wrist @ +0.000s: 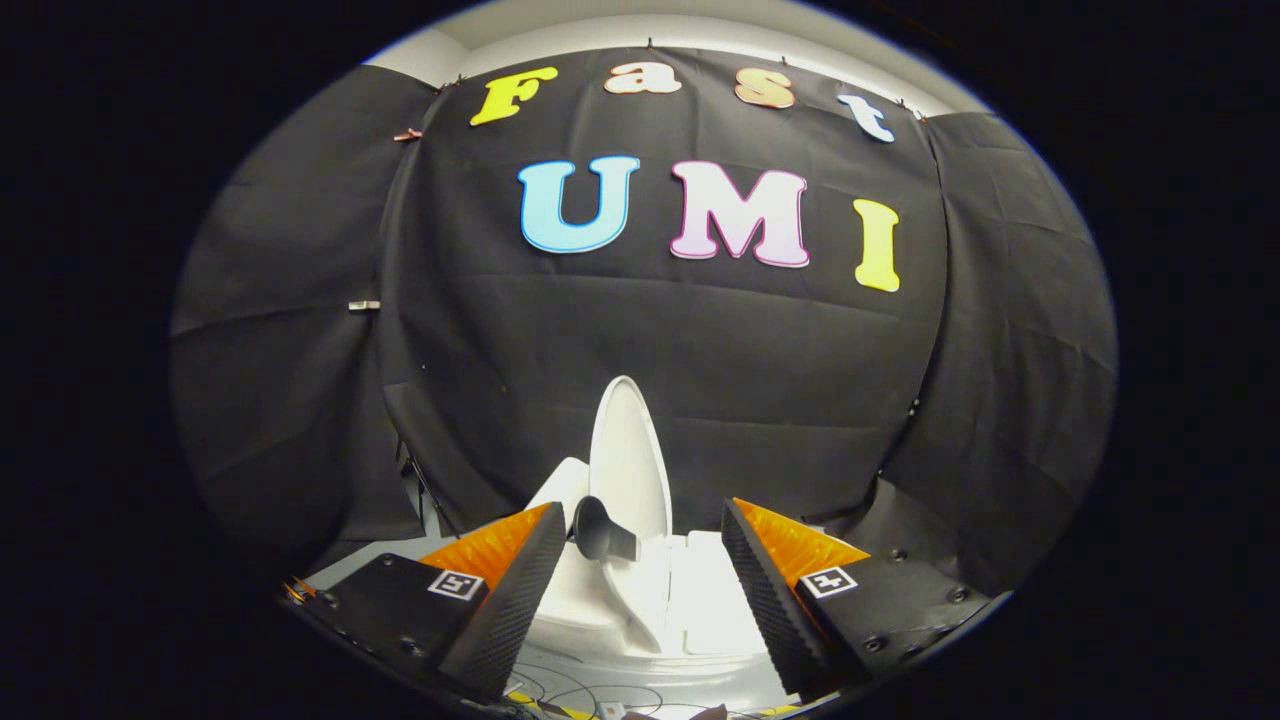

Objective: Open the toilet lid.

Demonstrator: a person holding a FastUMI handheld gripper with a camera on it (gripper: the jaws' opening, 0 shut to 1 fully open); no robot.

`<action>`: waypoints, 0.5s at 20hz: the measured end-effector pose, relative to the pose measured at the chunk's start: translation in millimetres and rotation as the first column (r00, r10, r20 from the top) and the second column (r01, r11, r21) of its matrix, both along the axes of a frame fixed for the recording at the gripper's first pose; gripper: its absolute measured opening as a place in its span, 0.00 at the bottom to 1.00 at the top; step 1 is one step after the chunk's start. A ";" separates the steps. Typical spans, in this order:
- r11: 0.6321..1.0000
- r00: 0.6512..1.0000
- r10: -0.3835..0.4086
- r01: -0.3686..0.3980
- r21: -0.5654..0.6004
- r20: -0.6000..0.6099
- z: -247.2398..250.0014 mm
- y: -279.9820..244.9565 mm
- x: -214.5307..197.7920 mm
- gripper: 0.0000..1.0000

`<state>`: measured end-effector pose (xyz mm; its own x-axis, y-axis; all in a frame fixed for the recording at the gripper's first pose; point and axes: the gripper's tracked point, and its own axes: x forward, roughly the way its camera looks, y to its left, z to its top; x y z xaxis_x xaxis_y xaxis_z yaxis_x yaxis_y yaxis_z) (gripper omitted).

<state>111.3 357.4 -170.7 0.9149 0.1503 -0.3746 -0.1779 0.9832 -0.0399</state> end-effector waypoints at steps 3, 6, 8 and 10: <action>1.000 0.998 0.010 -0.010 0.001 0.064 29.9 -14.0 -6.3 0.99; 0.999 0.994 0.017 -0.020 0.030 0.106 58.8 -25.8 -16.3 0.99; 0.998 0.993 0.025 -0.032 0.060 0.117 74.7 -33.4 -24.3 0.99; 0.996 0.990 0.023 -0.034 0.079 0.136 90.3 -47.0 -29.2 0.99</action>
